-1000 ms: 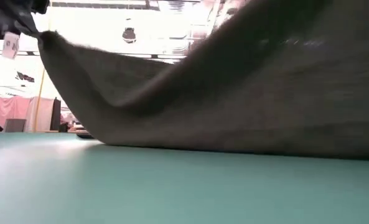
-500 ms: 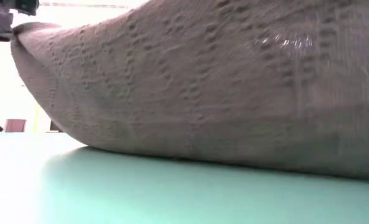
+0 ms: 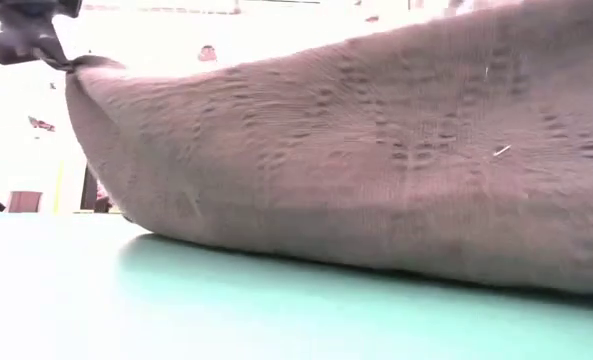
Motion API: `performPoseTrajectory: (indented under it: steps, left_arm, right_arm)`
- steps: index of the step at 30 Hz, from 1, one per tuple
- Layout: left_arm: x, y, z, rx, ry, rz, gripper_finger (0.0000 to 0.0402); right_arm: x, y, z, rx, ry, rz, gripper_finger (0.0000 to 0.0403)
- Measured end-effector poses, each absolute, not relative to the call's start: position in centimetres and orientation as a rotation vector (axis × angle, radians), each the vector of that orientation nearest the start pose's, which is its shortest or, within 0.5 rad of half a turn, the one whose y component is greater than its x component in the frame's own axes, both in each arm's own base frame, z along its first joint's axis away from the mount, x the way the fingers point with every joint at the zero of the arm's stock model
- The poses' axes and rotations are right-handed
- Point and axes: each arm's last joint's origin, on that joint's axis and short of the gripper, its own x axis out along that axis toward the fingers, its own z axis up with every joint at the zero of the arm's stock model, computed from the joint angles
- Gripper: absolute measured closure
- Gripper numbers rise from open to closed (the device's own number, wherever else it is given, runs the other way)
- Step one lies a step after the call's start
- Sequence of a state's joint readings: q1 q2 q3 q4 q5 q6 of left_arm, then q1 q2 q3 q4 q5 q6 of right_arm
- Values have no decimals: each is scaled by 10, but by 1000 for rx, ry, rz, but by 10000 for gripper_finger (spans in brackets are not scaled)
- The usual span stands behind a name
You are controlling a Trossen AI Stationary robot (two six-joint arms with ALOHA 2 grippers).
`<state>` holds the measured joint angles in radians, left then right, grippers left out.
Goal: Roll towel
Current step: Roll the gray towel
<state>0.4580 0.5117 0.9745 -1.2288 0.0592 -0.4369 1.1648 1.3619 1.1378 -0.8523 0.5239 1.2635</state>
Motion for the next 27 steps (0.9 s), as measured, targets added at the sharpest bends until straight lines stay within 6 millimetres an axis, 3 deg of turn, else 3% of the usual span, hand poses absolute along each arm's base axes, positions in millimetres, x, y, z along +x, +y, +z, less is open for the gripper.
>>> performPoseTrajectory:
  steps: [4,8,12,15,21,27]
  left_arm:
    - [54,27,324,-562,616,590,400]
    - [65,32,301,-545,654,590,400]
    - [83,39,276,-560,618,527,400]
    - [97,44,270,-565,517,438,400]
    - [118,59,297,-504,213,384,400]
    - [109,76,339,-401,-11,678,400]
  right_arm:
    - [111,225,278,412,1011,-96,381]
    - [109,221,274,389,1046,-159,381]
    - [111,219,275,267,963,-130,381]
    - [114,211,280,188,878,-144,381]
    - [123,174,298,-49,639,-292,381]
    - [131,120,328,-275,423,-512,381]
